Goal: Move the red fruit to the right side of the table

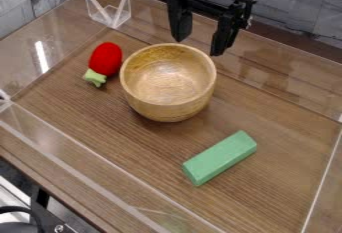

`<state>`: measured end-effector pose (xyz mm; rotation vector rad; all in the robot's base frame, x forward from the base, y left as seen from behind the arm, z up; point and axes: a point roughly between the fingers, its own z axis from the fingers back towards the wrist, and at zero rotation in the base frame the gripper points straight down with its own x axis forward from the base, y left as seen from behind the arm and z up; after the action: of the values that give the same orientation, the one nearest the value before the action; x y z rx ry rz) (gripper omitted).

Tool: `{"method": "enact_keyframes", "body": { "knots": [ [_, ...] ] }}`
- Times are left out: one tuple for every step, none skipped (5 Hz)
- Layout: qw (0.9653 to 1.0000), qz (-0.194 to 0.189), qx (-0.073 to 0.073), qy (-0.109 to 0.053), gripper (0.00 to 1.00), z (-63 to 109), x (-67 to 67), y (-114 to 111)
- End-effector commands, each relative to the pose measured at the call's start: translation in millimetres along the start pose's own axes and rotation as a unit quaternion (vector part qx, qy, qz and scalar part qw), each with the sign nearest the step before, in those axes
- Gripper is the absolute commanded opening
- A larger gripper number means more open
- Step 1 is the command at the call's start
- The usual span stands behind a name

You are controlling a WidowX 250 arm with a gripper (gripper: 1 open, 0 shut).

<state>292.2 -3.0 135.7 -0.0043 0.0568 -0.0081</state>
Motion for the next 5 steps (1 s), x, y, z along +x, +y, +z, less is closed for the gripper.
{"method": "enact_keyframes", "body": {
  "knots": [
    [0.9997,0.023,-0.002,0.009,1.00,-1.3,-6.4,10.2],
    [0.9975,0.068,-0.006,0.016,1.00,-4.8,-11.9,17.0],
    [0.9933,0.114,-0.009,0.020,1.00,-6.1,-17.3,26.2],
    [0.9880,0.154,-0.012,0.014,1.00,-7.4,-18.0,45.1],
    [0.9824,0.186,-0.015,-0.001,1.00,-8.6,-22.3,78.2]
  ]
}}
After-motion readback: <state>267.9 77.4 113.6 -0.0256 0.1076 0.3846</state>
